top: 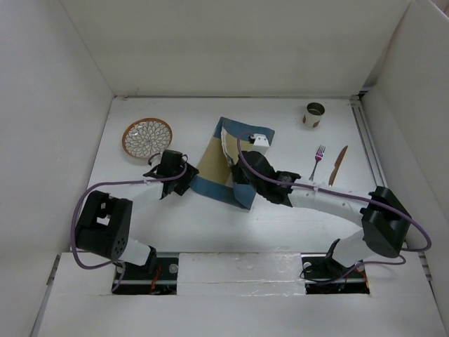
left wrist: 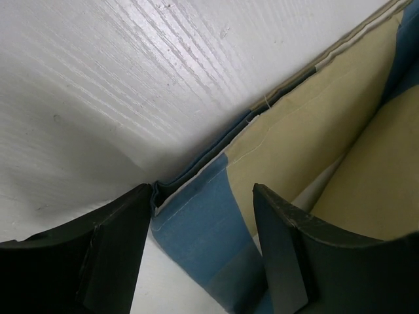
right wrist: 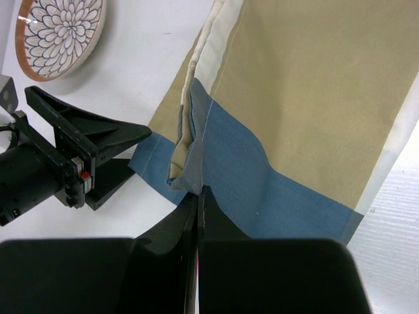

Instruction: Set the dinner table for one person

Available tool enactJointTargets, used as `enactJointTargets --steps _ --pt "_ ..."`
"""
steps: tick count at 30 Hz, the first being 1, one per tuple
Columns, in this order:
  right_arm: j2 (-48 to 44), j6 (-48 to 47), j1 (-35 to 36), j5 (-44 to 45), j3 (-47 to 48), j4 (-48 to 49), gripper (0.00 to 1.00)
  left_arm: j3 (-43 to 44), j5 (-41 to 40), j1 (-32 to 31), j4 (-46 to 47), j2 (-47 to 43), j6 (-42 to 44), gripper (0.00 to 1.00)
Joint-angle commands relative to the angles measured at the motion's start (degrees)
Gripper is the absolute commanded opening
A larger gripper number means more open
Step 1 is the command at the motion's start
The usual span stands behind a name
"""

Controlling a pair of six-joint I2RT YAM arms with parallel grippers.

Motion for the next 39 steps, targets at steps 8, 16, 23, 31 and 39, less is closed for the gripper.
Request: enactJointTargets --steps 8,16,23,31,39 --pt "1.2 1.8 -0.4 0.7 1.1 3.8 0.00 -2.8 -1.9 -0.3 -7.6 -5.9 -0.5 0.57" --pt "1.7 2.4 -0.9 0.7 1.6 3.8 0.00 -4.4 -1.4 -0.3 -8.3 -7.8 -1.1 0.57" --pt "2.2 2.9 -0.9 0.1 1.6 3.8 0.00 -5.0 -0.3 -0.3 -5.6 -2.7 -1.1 0.51" --pt "1.2 2.9 -0.9 0.1 1.1 3.8 0.00 -3.9 1.0 -0.3 -3.4 1.1 -1.1 0.14" --pt "-7.7 2.7 -2.5 0.1 0.1 2.5 0.00 3.7 -0.6 -0.3 -7.8 -2.7 4.0 0.00"
